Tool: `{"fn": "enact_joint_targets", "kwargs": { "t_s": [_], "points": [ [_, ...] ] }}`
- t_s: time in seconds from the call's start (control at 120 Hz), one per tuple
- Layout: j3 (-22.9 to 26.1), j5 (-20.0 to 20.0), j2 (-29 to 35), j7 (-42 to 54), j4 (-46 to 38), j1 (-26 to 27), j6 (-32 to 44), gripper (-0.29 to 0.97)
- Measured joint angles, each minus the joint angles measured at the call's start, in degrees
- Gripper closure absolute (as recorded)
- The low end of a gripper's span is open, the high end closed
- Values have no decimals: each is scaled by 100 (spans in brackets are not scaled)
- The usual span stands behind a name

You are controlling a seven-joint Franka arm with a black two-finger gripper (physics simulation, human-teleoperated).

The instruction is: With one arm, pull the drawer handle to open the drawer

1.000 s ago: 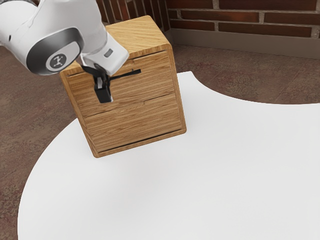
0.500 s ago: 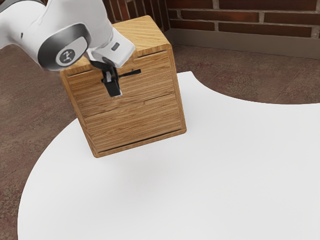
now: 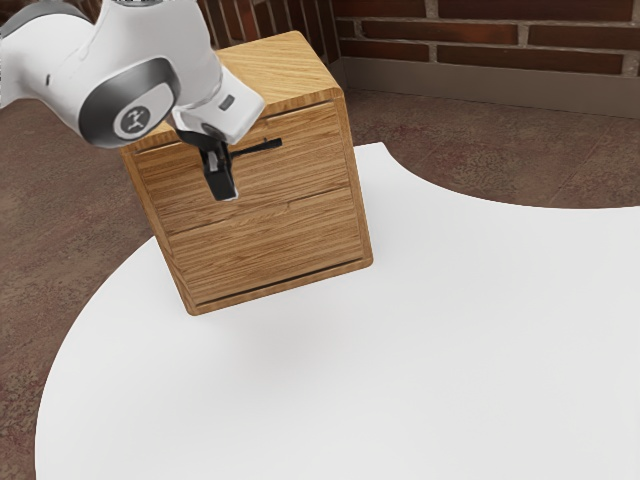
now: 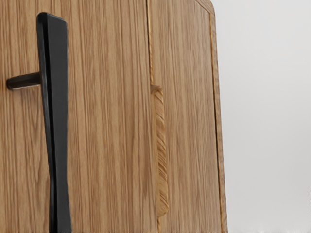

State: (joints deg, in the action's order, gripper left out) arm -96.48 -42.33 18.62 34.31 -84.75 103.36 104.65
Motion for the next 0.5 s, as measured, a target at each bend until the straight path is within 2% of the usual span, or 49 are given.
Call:
{"fn": "enact_joint_targets", "kwargs": {
  "t_s": [0.225, 0.267, 0.3, 0.383, 0.5],
  "points": [
    [-38, -4, 64, -44, -132, 45, 24, -1],
    [-56, -5, 73, -54, -154, 62, 37, -4],
    [-90, -3, 80, -61, -162, 89, 45, -11],
    [-147, 11, 84, -76, -171, 140, 55, -1],
    [-156, 31, 64, -98, -172, 177, 63, 0]
  ]
}}
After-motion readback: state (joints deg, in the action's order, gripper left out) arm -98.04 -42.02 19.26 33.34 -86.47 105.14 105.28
